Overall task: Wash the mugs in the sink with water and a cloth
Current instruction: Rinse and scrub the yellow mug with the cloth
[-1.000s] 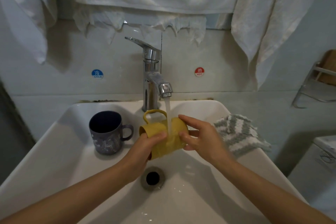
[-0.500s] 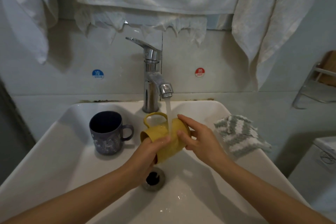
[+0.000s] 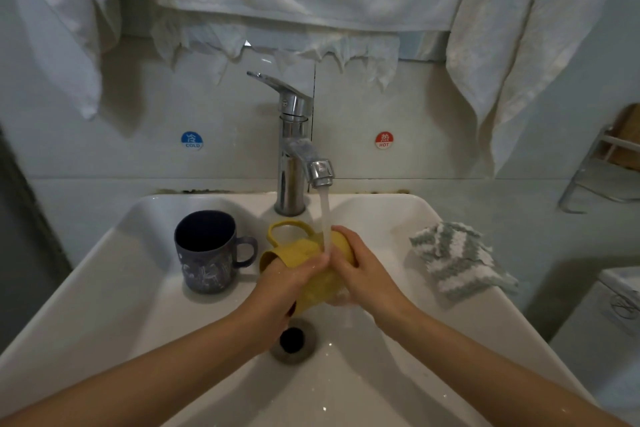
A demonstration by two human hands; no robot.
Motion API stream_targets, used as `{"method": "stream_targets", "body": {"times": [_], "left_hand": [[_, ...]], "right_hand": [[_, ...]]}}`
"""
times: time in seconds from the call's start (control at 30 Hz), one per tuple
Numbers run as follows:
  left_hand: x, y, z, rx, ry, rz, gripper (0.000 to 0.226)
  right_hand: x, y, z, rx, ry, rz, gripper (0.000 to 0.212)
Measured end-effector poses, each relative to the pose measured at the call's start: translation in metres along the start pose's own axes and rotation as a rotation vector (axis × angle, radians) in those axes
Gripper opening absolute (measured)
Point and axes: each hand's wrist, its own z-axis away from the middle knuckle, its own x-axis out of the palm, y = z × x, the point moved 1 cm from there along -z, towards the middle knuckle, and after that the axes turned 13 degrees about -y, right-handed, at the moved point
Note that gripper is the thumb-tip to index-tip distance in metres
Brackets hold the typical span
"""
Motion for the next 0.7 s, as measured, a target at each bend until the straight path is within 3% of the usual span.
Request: {"method": "stream_targets", "body": {"times": [0.07,0.37,0.43,0.53,0.7], "left_hand": [[-0.002,-0.002,-0.001,-0.015,-0.015,-0.011,0.031],[0.001,-0.005,-0.004,-0.013,-0.03,-0.112,0.046],[-0.001,-0.006,-0.005,-0.021,-0.043,-0.086,0.054],[-0.004,-0.004,-0.003,0.003,-0.122,-0.087,0.038],[-0.003,-0.002,0.0,0.035,-0.179,-0.108,0.039]], "right_hand": [[-0.001,0.003,0.0,-0.013,-0.002,-0.045,0.038],[0.004,0.002,0.001,0.023,0.003,0.015,0.059],[0.003,0.0,0.001,0.014,0.021,0.006,0.056],[-0.003,-0.002,0.002,0.023,0.04,-0.08,0.043],[-0.003,-0.002,0.004,0.011,0.014,-0.046,0.048]]}}
